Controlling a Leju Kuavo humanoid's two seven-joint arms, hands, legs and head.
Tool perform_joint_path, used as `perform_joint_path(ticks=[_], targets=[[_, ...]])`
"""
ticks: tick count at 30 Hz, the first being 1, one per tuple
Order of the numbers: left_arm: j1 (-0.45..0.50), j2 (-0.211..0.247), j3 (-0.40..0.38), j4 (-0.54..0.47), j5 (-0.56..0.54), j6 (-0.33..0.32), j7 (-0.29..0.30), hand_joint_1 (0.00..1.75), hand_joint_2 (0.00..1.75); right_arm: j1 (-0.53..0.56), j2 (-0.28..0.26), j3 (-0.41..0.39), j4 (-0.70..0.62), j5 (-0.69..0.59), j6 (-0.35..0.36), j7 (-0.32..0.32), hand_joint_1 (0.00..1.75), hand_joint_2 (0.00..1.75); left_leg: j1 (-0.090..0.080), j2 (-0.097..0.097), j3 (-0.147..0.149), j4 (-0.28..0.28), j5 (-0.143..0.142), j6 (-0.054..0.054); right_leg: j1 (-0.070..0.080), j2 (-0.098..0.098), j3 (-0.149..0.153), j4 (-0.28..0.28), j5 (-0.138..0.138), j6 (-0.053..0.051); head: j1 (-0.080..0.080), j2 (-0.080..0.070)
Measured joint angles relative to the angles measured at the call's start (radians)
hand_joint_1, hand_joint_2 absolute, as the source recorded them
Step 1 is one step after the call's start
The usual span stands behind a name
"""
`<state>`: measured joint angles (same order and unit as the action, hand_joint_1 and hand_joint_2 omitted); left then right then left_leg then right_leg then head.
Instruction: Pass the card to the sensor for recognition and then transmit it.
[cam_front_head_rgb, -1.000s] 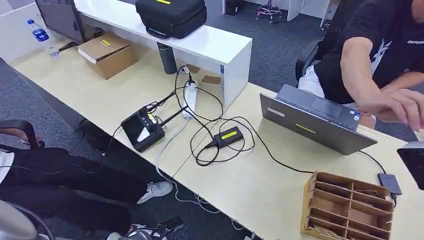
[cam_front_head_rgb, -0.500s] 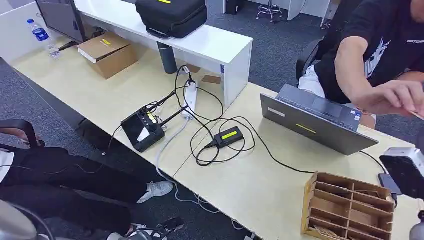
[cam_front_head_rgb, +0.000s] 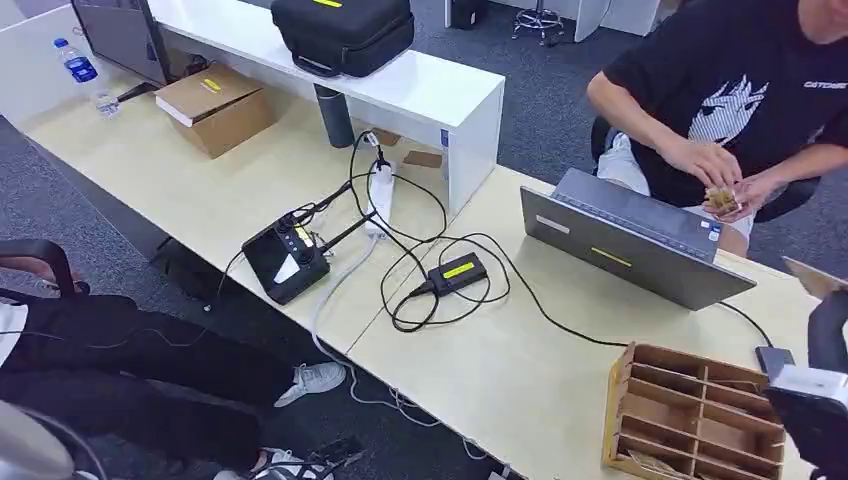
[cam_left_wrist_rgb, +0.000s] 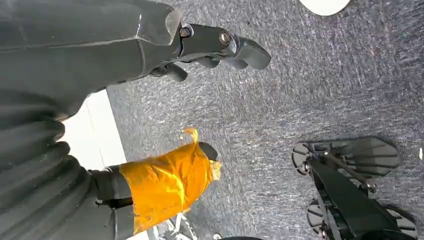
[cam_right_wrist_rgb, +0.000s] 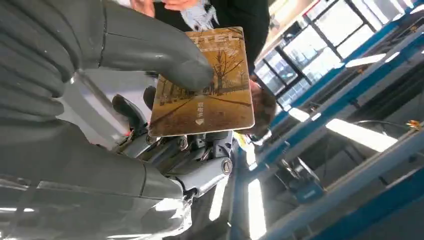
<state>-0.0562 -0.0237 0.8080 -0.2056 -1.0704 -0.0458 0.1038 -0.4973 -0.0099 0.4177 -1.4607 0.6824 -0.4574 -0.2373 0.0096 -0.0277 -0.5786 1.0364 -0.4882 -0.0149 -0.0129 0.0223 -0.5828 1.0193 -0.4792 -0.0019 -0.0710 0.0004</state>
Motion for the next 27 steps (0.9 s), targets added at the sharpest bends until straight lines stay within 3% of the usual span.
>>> perform_joint_path(ticks=[4, 8, 14, 27], targets=[[0.005, 0.000, 0.007, 0.000, 0.012, 0.006, 0.000, 0.00, 1.75, 0.087, -0.008, -0.042, -0.041, -0.115, 0.008, -0.031, 1.68, 1.75, 0.000, 0.000, 0.000, 0.000, 0.000, 0.000, 0.000, -0.001, 0.000, 0.000, 0.000, 0.000, 0.000, 0.000], [0.008, 0.000, 0.021, 0.000, 0.020, 0.008, 0.000, 0.00, 1.75, 0.174, -0.011, -0.096, -0.075, -0.199, 0.023, -0.058, 1.68, 1.75, 0.000, 0.000, -0.001, 0.000, -0.001, 0.000, 0.000, 0.000, 0.000, 0.000, -0.001, 0.001, 0.000, 0.000], [0.013, 0.000, 0.033, 0.000, 0.024, 0.009, -0.001, 0.00, 1.75, 0.254, -0.026, -0.168, -0.104, -0.222, 0.025, -0.069, 1.68, 1.75, 0.000, 0.000, -0.001, 0.000, -0.001, 0.000, 0.000, 0.000, 0.000, 0.000, -0.001, 0.001, 0.000, 0.000], [0.015, 0.000, 0.050, 0.000, 0.010, 0.008, -0.001, 0.00, 1.75, 0.226, -0.111, -0.321, -0.011, 0.037, -0.039, 0.061, 1.71, 1.75, 0.000, 0.000, -0.001, 0.000, -0.001, 0.000, 0.000, -0.001, 0.000, 0.000, 0.000, 0.001, 0.000, 0.000]])
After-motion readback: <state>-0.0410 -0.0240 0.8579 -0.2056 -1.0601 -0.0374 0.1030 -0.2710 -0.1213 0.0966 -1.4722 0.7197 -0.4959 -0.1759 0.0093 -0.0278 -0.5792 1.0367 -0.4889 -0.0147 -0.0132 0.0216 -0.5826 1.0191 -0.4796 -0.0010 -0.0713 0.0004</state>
